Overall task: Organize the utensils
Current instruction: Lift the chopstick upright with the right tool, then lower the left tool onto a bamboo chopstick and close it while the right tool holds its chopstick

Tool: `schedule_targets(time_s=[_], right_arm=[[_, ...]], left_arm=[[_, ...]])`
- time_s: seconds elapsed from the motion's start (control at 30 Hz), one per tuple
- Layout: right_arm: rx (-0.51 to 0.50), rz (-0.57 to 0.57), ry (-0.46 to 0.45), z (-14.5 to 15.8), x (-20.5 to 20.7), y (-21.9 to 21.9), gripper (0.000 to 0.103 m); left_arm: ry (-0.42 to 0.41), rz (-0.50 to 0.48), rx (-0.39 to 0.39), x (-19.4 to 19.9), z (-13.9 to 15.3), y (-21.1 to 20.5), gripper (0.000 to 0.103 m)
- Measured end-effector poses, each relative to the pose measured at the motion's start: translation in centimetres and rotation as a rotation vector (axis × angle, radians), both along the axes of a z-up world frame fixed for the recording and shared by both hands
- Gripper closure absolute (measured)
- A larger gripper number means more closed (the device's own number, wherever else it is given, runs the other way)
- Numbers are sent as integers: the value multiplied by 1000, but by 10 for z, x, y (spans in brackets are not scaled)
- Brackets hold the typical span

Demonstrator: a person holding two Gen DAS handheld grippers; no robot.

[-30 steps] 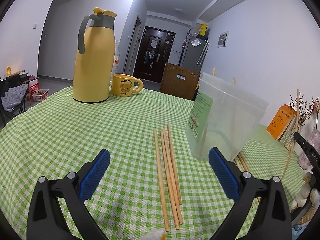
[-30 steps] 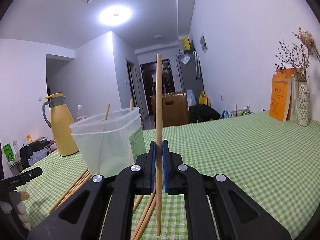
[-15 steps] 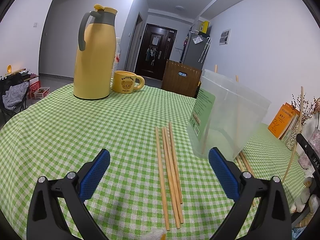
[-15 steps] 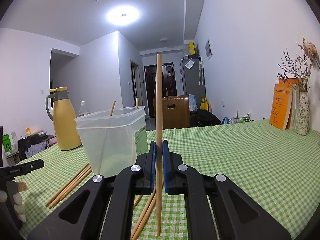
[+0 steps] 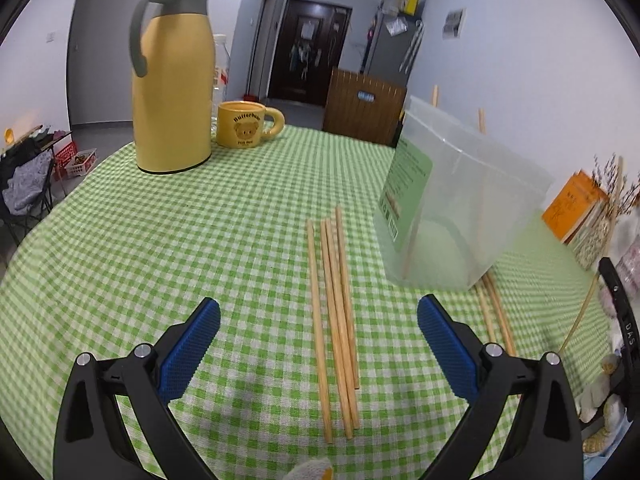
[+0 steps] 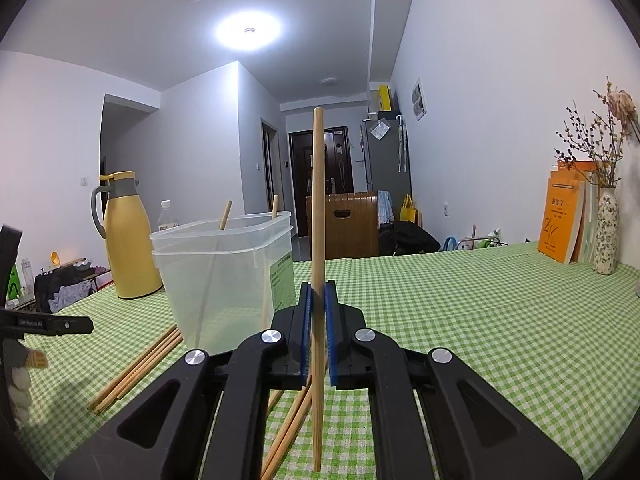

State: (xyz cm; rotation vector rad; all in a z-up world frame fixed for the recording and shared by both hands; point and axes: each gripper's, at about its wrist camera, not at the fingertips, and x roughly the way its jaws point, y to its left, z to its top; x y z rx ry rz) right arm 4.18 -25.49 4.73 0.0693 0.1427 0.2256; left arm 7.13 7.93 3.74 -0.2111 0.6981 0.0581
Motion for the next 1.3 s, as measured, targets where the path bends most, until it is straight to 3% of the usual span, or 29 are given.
schedule_targets(time_s=[0.13, 0.33, 0.53, 1.0, 1.3], right_arm=[[-7, -1, 2, 0, 0, 1, 96], [-18, -4, 0, 0, 0, 2, 96], [-25, -4, 2, 0, 1, 3, 96], [-33, 1, 0, -1, 0, 2, 96], [-42, 6, -7, 0, -1, 1, 96]], left_arm=[[105, 16, 73, 21, 3, -2, 9], [272, -20, 60, 58, -10, -2, 24], [375, -34, 50, 84, -31, -5, 40], [473, -36, 43, 113, -58, -7, 82], [510, -44, 71, 124, -68, -12, 85]])
